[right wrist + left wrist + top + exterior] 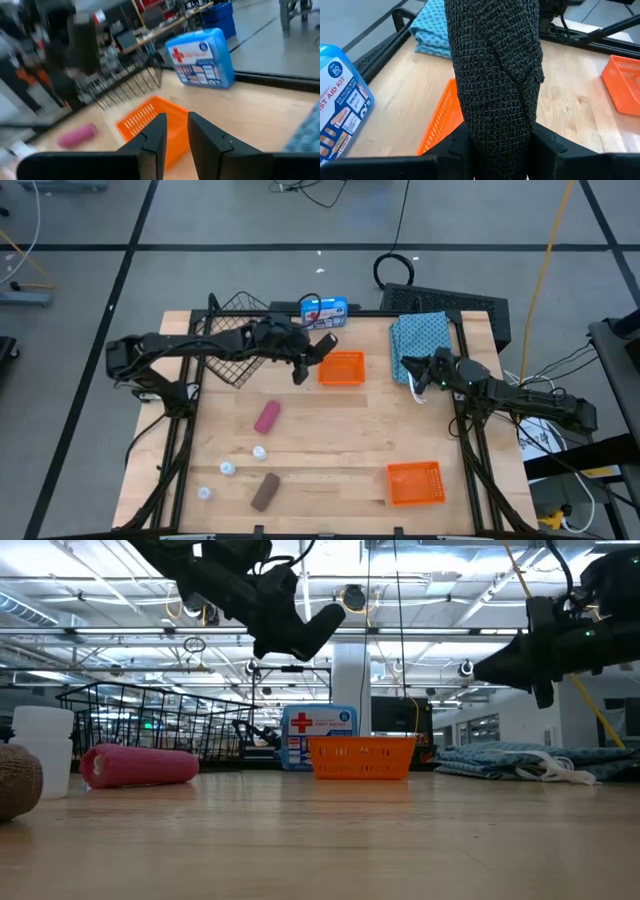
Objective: Pick & place medical supplies in basket/bin
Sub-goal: Put the black bandage into the bottom orange bin
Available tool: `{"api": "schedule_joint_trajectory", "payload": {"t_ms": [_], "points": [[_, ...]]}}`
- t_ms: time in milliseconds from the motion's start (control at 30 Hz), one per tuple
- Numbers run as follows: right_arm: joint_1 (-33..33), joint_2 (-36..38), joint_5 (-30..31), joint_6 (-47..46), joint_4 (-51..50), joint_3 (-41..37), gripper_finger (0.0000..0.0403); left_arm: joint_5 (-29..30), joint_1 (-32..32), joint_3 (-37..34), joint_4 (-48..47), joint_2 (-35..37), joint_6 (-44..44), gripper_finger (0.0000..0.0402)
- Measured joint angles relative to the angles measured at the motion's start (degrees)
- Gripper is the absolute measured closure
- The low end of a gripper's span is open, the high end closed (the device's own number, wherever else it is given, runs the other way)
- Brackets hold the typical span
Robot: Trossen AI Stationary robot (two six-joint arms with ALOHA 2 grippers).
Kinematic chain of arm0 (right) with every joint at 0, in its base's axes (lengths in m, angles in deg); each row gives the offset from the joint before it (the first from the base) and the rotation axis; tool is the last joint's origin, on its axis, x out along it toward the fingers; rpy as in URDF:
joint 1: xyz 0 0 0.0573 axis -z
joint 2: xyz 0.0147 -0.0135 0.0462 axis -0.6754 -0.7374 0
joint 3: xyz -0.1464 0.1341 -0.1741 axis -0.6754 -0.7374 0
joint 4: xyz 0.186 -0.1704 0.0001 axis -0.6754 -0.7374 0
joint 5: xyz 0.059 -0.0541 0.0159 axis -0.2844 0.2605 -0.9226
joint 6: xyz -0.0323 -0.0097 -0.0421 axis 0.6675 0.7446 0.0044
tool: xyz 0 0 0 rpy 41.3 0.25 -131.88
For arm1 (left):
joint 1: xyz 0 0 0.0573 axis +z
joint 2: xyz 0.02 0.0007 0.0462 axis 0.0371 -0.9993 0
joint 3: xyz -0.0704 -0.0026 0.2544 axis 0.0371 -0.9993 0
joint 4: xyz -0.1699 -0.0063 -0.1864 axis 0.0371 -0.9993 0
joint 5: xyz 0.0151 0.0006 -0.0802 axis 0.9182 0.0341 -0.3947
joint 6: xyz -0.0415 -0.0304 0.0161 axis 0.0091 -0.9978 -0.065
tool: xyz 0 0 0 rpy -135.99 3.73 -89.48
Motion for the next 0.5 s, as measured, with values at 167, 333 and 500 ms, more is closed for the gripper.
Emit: {"api": "schedule_joint_trajectory", "payload": {"t_ms": [167,333,500], "points": [[0.01,-0.33,1.99,-2.32,5.04,-0.02,0.0332,0.23,-0.63,0.04,-0.17,0.05,0.05,0.0273],[0.01,-3.82,1.18,-0.02,25.08,0.23,0.0332,0.23,-2.44,0.03,-2.03,0.07,1.47,0.0273],[0.01,-11.58,-4.58,7.60,35.78,4.16,0.0332,0.37,-4.08,0.00,-1.33,0.07,2.87,0.0273]]}}
